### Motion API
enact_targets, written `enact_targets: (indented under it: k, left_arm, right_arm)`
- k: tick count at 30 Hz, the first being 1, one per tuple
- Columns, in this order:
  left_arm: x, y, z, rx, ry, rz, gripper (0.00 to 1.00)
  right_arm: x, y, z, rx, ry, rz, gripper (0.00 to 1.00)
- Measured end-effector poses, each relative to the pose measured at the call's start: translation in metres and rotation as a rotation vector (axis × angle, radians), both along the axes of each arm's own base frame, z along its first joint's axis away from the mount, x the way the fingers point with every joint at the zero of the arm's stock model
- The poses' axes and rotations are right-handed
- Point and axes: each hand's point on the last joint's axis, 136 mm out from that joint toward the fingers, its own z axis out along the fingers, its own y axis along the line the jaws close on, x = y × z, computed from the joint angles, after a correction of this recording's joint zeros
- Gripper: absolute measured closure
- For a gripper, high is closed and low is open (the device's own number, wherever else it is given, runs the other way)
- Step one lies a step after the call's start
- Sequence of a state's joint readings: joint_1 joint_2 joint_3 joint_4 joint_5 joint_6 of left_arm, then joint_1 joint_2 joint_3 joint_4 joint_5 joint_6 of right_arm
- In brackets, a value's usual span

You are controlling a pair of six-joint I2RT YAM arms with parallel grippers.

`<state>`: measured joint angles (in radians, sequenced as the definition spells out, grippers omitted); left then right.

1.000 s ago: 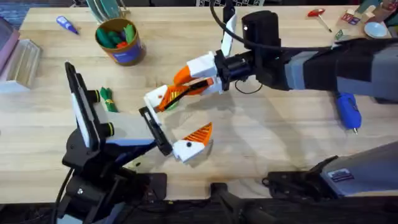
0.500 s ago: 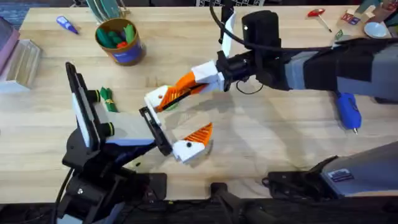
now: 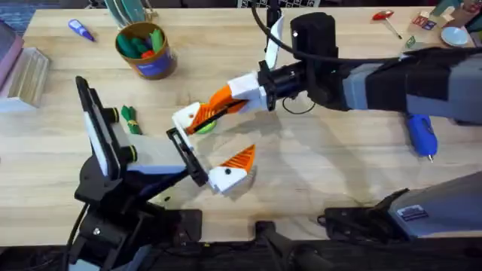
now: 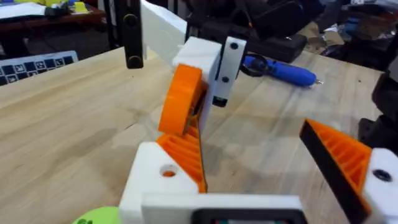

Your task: Pick up the gripper from the table and insert it into the empty holder that is missing its gripper. Then pick up a screw, insert it into the mounting hole, and use the screwdriver to tighten it. Finally, clean up the table by picking up the vegetable and placing it into the bucket.

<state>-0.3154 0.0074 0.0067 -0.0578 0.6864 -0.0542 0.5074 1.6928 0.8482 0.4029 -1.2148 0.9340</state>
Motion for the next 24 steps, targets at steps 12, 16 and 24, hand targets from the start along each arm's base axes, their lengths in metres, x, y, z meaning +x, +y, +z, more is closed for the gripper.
enact_targets:
  k: [12, 16, 24]
  left_arm:
    - [0.010, 0.008, 0.000, -0.012, 0.020, 0.071, 0.010]
    - [0.011, 0.008, 0.000, -0.014, 0.024, 0.075, 0.010]
    - [0.008, 0.006, 0.000, -0.015, 0.025, 0.057, 0.010]
  right_arm:
    - [0.003, 0.012, -0.002, -0.024, -0.026, -0.041, 0.992]
    - [0.004, 0.012, -0.003, -0.028, -0.026, -0.049, 0.993]
    - [0.008, 0.009, -0.003, -0.027, -0.023, -0.058, 0.993]
